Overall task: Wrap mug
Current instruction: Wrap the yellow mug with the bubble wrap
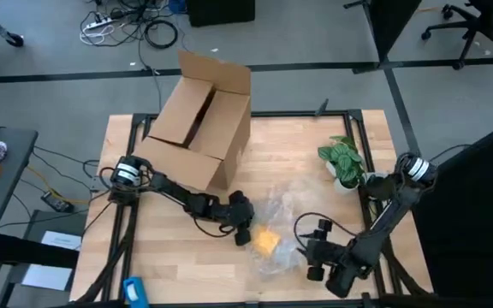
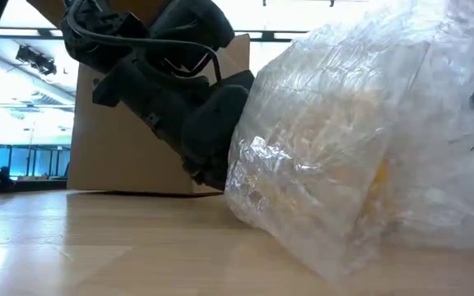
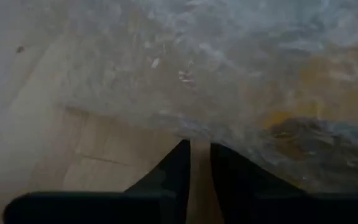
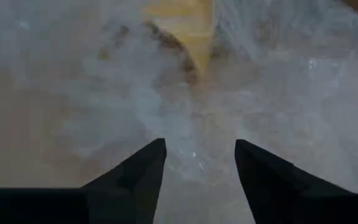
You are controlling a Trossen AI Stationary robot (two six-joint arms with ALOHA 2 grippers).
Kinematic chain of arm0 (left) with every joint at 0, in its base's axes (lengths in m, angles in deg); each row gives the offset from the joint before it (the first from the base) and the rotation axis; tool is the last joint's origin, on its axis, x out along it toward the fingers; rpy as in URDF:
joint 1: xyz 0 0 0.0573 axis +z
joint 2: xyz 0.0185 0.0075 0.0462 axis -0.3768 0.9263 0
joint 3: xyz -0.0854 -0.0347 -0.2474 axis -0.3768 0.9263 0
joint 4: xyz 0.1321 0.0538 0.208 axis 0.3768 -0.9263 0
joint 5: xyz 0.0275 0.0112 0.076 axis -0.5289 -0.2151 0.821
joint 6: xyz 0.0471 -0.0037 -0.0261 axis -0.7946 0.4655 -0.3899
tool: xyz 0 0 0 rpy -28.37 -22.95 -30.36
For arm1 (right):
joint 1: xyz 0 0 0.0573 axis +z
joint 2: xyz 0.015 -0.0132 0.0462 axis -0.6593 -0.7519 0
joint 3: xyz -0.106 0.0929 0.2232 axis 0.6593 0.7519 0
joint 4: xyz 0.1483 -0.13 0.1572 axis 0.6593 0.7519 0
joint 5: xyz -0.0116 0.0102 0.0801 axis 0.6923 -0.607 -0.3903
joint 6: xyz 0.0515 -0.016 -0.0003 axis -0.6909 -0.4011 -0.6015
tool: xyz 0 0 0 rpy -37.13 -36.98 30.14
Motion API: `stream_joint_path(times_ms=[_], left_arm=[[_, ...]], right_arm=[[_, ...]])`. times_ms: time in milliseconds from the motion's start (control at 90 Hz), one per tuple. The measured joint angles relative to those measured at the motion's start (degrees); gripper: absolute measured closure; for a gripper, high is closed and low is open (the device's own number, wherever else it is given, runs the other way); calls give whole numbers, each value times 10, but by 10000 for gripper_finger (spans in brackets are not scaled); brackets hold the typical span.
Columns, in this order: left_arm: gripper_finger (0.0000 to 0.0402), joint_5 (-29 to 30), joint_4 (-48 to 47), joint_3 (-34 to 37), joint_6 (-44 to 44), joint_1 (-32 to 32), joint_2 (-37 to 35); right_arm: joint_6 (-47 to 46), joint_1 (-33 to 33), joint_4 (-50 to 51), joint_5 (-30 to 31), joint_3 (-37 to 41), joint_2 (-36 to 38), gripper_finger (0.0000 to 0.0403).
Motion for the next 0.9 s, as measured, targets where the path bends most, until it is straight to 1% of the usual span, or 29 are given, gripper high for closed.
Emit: stream_joint_path(times_ms=[78,278,344,433,522,622,700,789,900], left_arm=[[353,-1,0,0,2,-1,0],[353,-2,0,0,11,-2,0],[353,-2,0,0,12,-3,0],[353,-3,0,1,14,-4,0],[353,-2,-3,2,14,-5,0],[354,-2,-9,3,14,-5,-1],[354,-2,-15,3,15,-5,-2],[353,-1,-19,1,14,-6,-2],[353,1,-19,0,13,-6,-1]], right_arm=[[22,-18,-50,-1,0,-28,226],[172,-75,-267,-1,0,-88,245],[215,-95,-333,0,0,-107,257],[255,-118,-396,0,0,-132,279],[271,-134,-446,24,0,-154,307],[291,-144,-465,38,1,-162,336],[290,-146,-460,39,1,-161,350],[290,-138,-442,20,1,-151,353],[290,-122,-427,-2,1,-132,344]])
